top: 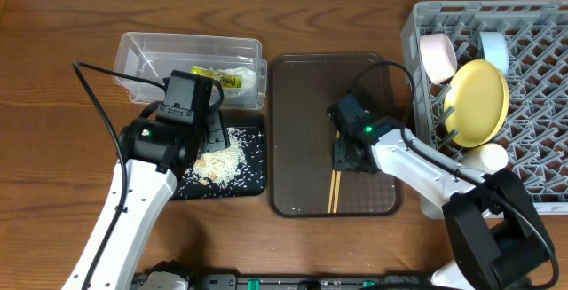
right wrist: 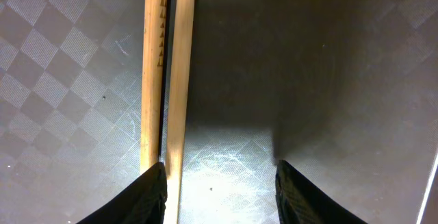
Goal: Sort waste into correct bins and load items into the dishwasher rack
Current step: 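Lower the right gripper onto the chopsticks on the brown tray and grasp one, then carry the chopstick with the right gripper into the rack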
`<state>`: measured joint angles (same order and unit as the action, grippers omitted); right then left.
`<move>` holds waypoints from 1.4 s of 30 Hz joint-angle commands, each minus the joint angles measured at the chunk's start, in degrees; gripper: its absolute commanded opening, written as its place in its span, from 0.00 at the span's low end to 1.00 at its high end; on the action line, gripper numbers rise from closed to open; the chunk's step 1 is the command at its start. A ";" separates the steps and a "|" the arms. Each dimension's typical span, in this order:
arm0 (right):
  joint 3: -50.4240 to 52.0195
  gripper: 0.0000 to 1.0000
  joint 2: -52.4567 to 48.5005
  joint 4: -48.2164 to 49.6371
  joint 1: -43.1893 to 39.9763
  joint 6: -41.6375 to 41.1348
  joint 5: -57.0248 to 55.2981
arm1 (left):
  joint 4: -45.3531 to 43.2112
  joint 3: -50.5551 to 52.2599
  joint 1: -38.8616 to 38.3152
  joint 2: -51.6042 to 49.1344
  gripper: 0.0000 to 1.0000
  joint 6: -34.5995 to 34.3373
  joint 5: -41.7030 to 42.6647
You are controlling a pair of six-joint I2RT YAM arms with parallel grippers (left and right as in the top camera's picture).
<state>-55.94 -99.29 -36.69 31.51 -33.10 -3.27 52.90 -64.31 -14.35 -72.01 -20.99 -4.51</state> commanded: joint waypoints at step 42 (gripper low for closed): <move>-16.46 0.01 11.08 -16.50 -14.88 19.06 -1.03 | 0.20 -0.31 0.31 -0.33 0.66 -0.33 -0.66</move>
<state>-69.01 -91.15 -51.44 20.69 -23.03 -3.49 52.93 -64.31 -14.35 -72.01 -20.99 -4.49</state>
